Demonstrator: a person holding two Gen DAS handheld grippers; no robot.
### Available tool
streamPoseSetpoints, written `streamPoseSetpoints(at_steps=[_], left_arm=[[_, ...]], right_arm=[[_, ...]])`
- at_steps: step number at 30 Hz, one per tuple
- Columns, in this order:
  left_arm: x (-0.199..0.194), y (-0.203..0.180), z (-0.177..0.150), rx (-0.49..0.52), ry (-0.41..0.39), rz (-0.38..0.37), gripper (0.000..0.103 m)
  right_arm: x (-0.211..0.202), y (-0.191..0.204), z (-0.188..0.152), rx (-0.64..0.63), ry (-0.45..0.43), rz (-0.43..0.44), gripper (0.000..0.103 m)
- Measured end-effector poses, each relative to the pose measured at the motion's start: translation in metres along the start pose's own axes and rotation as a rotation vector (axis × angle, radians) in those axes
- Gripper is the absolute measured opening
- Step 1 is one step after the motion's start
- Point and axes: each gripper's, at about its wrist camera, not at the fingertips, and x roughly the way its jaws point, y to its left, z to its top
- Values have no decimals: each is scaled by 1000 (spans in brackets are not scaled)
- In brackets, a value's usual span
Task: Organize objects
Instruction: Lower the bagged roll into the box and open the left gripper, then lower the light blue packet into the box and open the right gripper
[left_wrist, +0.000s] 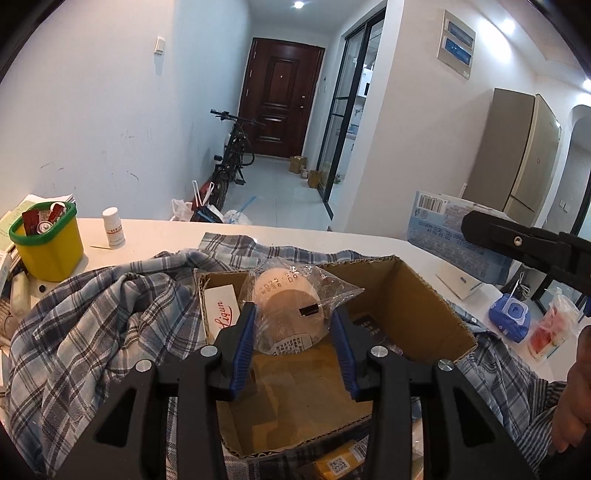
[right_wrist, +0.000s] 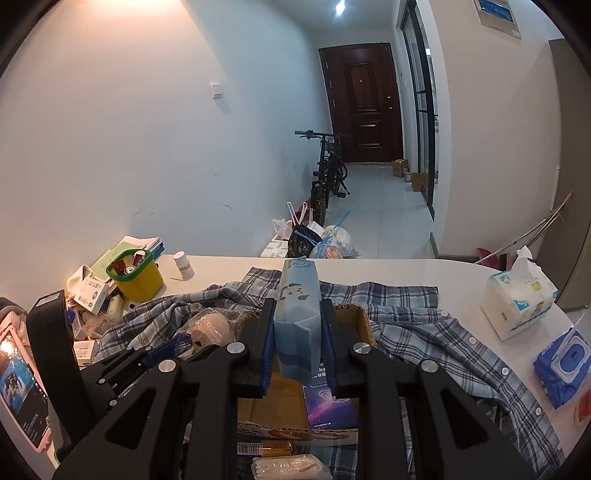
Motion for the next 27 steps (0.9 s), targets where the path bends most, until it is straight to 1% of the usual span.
streamPoseSetpoints(at_steps=[1, 3, 4, 8, 10, 15, 22, 24, 27], left_arm=[[2, -1, 0, 16, 10, 8, 53], [2, -1, -1, 31, 8, 27, 61], [0, -1, -1, 25, -5, 38, 61], [-9, 2, 3, 0, -33, 24, 62], [-14, 4, 4, -10, -56, 32, 69], [-16, 6, 5, -13, -65, 48, 70], [-14, 6, 5, -23, -52, 44, 71], [-14, 6, 5, -28, -49, 48, 74], [-15, 8, 5, -39, -47, 48, 75]], right_arm=[[1, 0, 0, -1, 3, -1, 21], [3, 0, -1, -2, 9, -3, 21], [4, -1, -2, -1, 13, -4, 21], [10, -1, -4, -19, 42, -41, 21], [15, 0, -6, -33, 59, -58, 21], [29, 1, -13, -47, 108, -76, 21], [45, -3, -22, -71, 131, -154, 21], [50, -4, -24, -67, 145, -151, 21], [54, -4, -26, -65, 157, -145, 21]])
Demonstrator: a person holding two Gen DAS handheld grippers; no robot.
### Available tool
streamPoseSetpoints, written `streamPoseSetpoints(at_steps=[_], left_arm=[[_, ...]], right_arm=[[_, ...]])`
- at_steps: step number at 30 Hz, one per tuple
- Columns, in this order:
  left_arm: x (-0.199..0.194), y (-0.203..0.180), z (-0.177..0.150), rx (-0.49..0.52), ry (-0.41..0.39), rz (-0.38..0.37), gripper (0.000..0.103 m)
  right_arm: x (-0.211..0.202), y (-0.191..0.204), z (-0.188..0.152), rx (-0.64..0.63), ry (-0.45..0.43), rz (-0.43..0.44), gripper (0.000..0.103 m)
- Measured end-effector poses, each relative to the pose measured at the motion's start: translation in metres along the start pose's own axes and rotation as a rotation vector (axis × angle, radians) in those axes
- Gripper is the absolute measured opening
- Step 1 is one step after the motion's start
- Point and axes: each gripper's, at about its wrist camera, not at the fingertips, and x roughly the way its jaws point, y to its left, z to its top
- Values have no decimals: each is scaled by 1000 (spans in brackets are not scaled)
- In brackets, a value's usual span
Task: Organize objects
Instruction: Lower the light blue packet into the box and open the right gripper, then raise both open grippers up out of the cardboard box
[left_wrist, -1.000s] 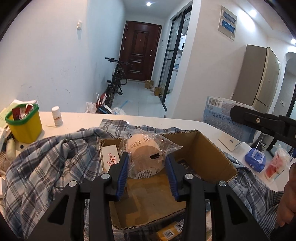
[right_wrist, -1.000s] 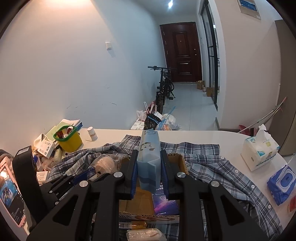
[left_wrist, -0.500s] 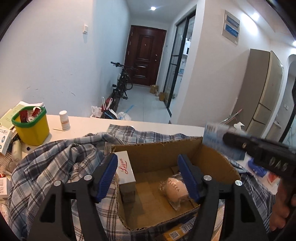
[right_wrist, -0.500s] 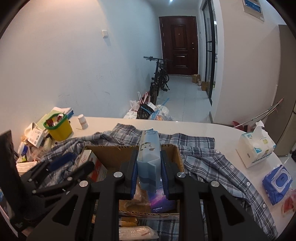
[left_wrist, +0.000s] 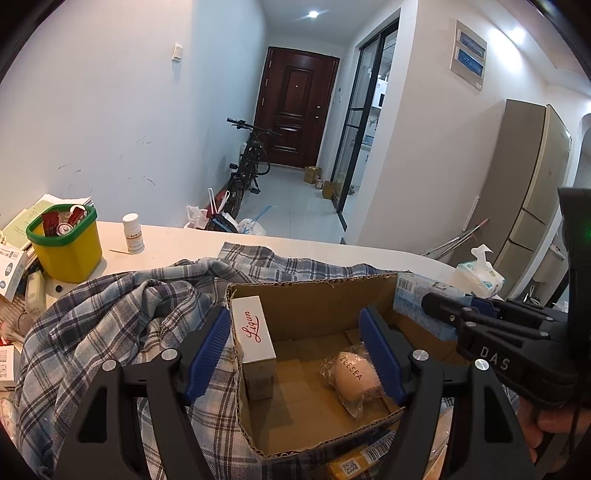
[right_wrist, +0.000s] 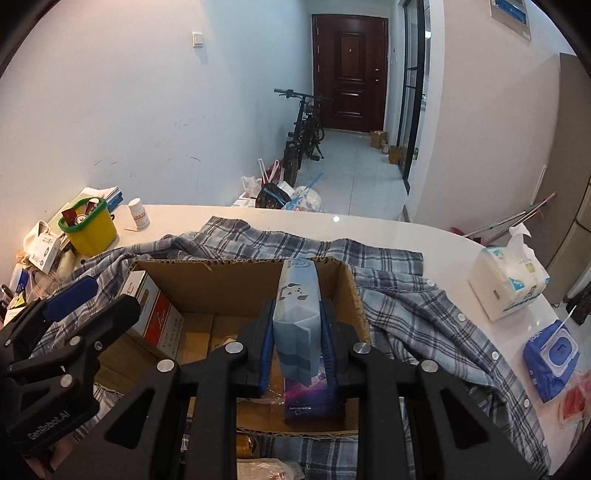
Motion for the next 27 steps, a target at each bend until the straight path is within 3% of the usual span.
streamPoseSetpoints(at_steps=[14, 19, 21, 27], left_arm=[[-2, -5, 0, 39, -10, 27, 75], [-2, -6, -1, 42, -8, 24, 75], [-2, -6, 0, 41, -10, 23, 75], [-15, -5, 4, 39, -48, 33, 75]], right_arm=[[6, -8, 1, 10, 0, -53, 22], [5, -11, 2, 27, -1, -54, 31], [4, -12, 2, 31, -10, -54, 44], [-14, -10, 7, 25, -65, -49, 44]])
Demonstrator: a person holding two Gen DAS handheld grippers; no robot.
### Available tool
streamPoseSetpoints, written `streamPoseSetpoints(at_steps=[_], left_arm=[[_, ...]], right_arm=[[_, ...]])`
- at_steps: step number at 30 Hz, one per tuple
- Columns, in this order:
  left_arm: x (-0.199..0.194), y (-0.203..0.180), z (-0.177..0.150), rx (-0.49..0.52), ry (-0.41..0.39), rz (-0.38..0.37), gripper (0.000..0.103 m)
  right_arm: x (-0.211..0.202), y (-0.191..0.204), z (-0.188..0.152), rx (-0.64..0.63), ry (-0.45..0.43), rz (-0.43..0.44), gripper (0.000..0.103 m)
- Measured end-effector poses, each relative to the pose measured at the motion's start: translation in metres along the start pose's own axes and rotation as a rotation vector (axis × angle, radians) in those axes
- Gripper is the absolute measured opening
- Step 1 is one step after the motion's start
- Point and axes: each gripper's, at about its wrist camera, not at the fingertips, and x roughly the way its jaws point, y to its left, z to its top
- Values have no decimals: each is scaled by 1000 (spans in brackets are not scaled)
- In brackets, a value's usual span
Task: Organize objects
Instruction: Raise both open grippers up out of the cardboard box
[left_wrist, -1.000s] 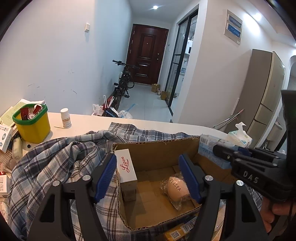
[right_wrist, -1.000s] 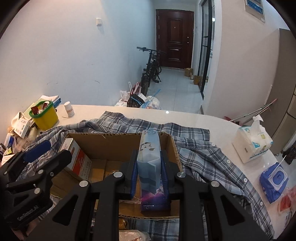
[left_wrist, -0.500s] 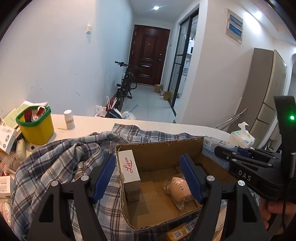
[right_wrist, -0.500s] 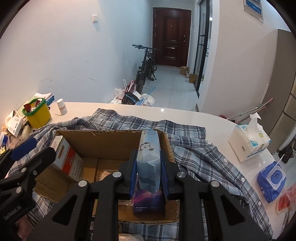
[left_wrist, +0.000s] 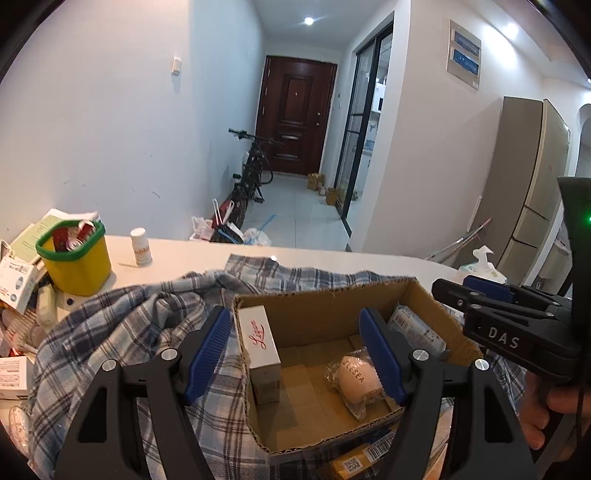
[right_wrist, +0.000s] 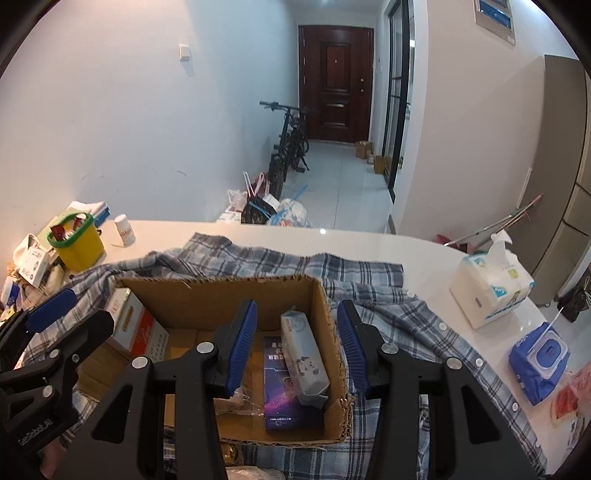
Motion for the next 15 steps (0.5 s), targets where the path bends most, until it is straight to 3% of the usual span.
streamPoseSetpoints(at_steps=[15], left_arm=[[-84, -1, 26, 26, -249, 25, 80]], right_arm=[[-79, -2, 20, 22, -190, 64, 44]])
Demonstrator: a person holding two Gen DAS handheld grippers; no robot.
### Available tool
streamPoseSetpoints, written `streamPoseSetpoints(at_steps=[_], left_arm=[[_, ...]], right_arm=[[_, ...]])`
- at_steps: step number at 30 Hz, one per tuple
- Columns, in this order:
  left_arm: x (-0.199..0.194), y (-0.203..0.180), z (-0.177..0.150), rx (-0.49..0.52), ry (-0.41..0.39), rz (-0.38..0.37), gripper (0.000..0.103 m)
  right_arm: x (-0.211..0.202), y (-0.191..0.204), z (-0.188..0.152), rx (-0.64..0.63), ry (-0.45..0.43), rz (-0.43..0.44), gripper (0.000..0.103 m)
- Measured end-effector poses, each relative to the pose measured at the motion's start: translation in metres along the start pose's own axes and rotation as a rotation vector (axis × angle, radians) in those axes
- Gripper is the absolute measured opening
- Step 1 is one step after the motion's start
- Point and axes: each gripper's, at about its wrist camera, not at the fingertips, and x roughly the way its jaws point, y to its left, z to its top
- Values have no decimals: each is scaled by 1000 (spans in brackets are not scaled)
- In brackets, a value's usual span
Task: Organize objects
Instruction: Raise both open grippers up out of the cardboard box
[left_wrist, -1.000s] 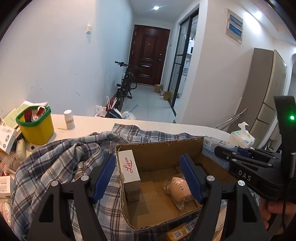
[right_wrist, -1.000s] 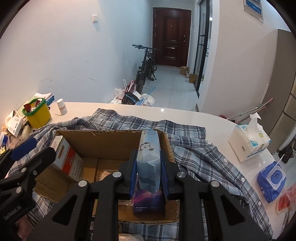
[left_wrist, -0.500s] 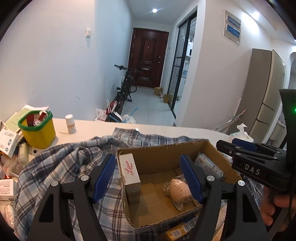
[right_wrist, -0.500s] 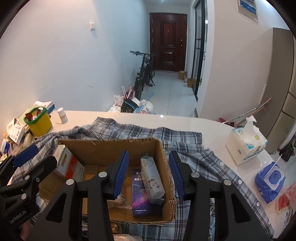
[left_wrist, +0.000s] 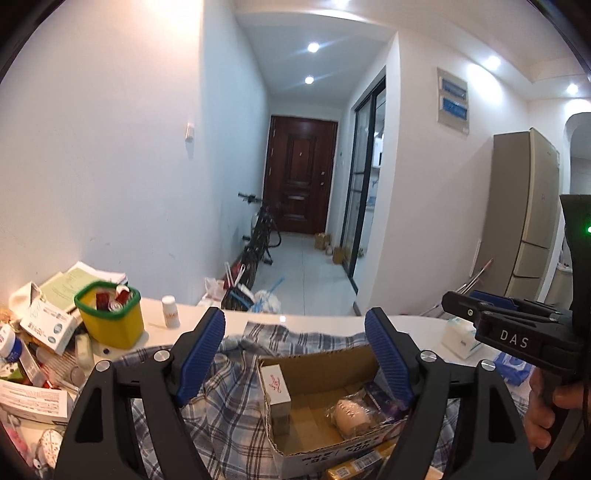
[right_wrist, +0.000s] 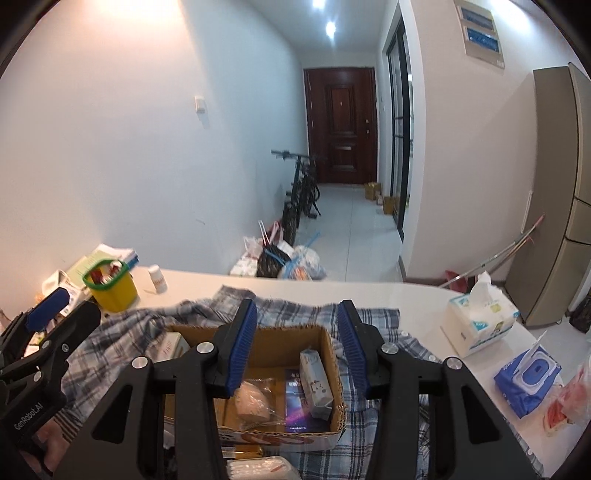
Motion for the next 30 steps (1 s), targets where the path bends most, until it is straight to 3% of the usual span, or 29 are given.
streamPoseSetpoints(at_steps=[9, 13, 16, 17, 23, 27, 30], left_arm=[[-38, -13, 10, 19, -79, -39, 82], [-57, -13, 16, 13, -139, -52, 87], [-66, -11, 19, 27, -195, 3, 87], [-67, -11, 20, 28, -197, 20, 87], [-90, -6, 29, -12, -241, -30, 88], [-105, -6, 35, -38, -296, -7, 94], [-110, -8, 40, -28, -282, -21, 102]], right_arm=[[-46, 9, 10, -8, -115, 47, 48], [-65, 13, 13, -16, -160, 64, 54], [-79, 14, 15, -28, -203, 58, 67], [-83, 13, 16, -27, -224, 44, 76], [-102, 6, 20, 10, -277, 43, 83], [-119, 14, 22, -35, -334, -51, 99], [-139, 20, 21, -62, -377, -79, 101]])
